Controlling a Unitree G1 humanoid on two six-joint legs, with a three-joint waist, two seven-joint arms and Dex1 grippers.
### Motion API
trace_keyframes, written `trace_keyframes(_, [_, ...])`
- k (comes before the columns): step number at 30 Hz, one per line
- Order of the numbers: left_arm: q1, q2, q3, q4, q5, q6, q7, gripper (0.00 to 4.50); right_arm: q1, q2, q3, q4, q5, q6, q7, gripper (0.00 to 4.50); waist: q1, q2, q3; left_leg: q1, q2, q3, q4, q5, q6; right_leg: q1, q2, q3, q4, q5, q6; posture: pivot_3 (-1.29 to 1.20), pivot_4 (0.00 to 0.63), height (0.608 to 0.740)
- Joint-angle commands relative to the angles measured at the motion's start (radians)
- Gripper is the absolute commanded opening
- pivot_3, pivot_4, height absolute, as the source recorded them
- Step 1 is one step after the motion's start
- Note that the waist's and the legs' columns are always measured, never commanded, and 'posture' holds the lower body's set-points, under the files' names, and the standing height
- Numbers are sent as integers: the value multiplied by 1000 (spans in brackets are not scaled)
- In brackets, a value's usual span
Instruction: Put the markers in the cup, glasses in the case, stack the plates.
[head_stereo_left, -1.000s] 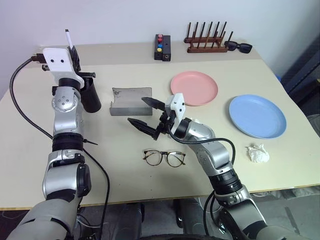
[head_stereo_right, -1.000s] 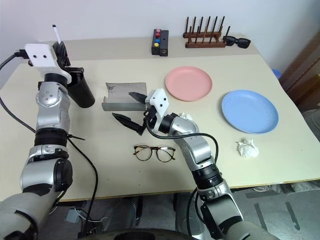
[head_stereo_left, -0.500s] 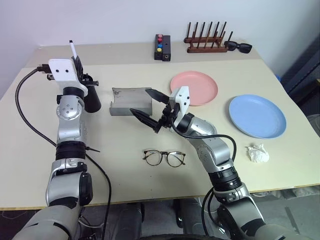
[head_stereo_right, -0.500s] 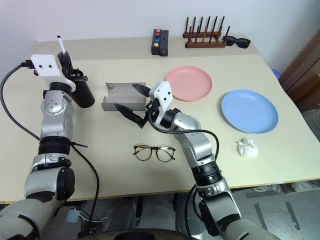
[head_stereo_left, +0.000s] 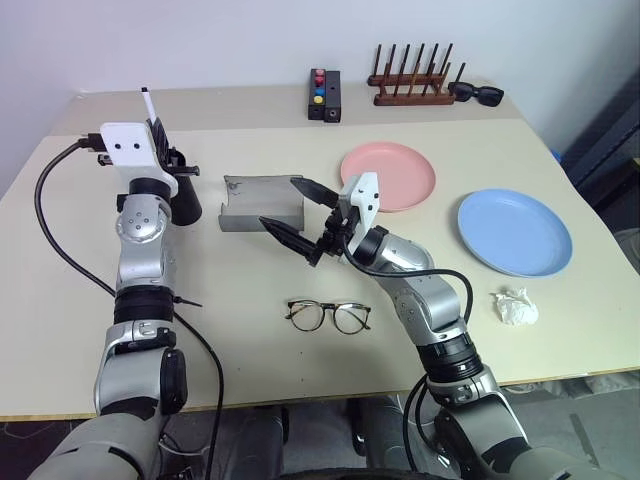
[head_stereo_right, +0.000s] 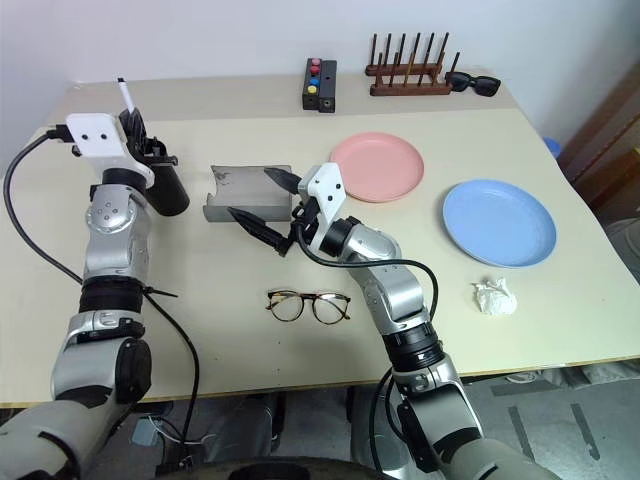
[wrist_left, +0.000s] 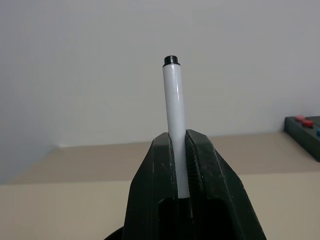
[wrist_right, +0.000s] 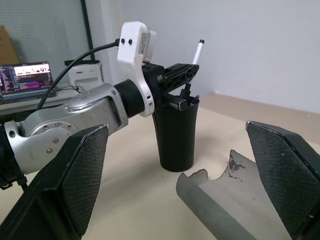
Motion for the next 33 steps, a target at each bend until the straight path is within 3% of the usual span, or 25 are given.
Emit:
trace_keyframes(1, [4, 1, 7, -52, -11, -2, -3, 1203, -20, 16, -7, -10, 14, -21, 3, 4500, 0, 0, 0, 0, 0, 0, 0, 0, 0, 0, 0, 0, 0, 0, 0, 0, 150, 740])
trace_keyframes(5, [10, -1, 6, -63, -6, 6, 11, 3153, -20, 16, -5, -10, 14, -20, 5, 4500, 0, 0, 0, 0, 0, 0, 0, 0, 0, 0, 0, 0, 0, 0, 0, 0, 150, 740])
trace_keyframes(15, [-5, 9, 2, -135, -40, 39, -49, 3153, -19, 10, -9, -12, 11, -19, 4, 4500, 0, 0, 0, 0, 0, 0, 0, 0, 0, 0, 0, 0, 0, 0, 0, 0, 150, 740])
trace_keyframes(16, [-10, 15, -3, -152, -60, 56, -90, 3153, -19, 8, -11, -12, 10, -19, 4, 4500, 0, 0, 0, 0, 0, 0, 0, 0, 0, 0, 0, 0, 0, 0, 0, 0, 150, 740])
trace_keyframes(20, [-29, 91, -70, -254, -170, 203, -383, 4458, -22, -3, -26, -6, 7, -22, -2, 4500, -1, 0, 0, 0, 0, 0, 0, 0, 0, 0, 0, 0, 0, 0, 0, 0, 150, 740])
trace_keyframes(26, [-6, 181, -152, -356, -254, 408, -652, 4458, -18, -23, -42, -6, 2, -25, -4, 4500, -2, 1, 1, 0, 0, 0, 0, 0, 0, 0, 0, 0, 0, 0, 0, 0, 150, 740])
trace_keyframes(33, [36, 324, -367, -307, -127, 475, -927, 4458, 26, -114, -58, -62, 28, 15, 40, 4500, -2, 3, 2, 0, 0, 0, 0, 0, 0, 0, 0, 1, 0, 0, 0, 0, 150, 740])
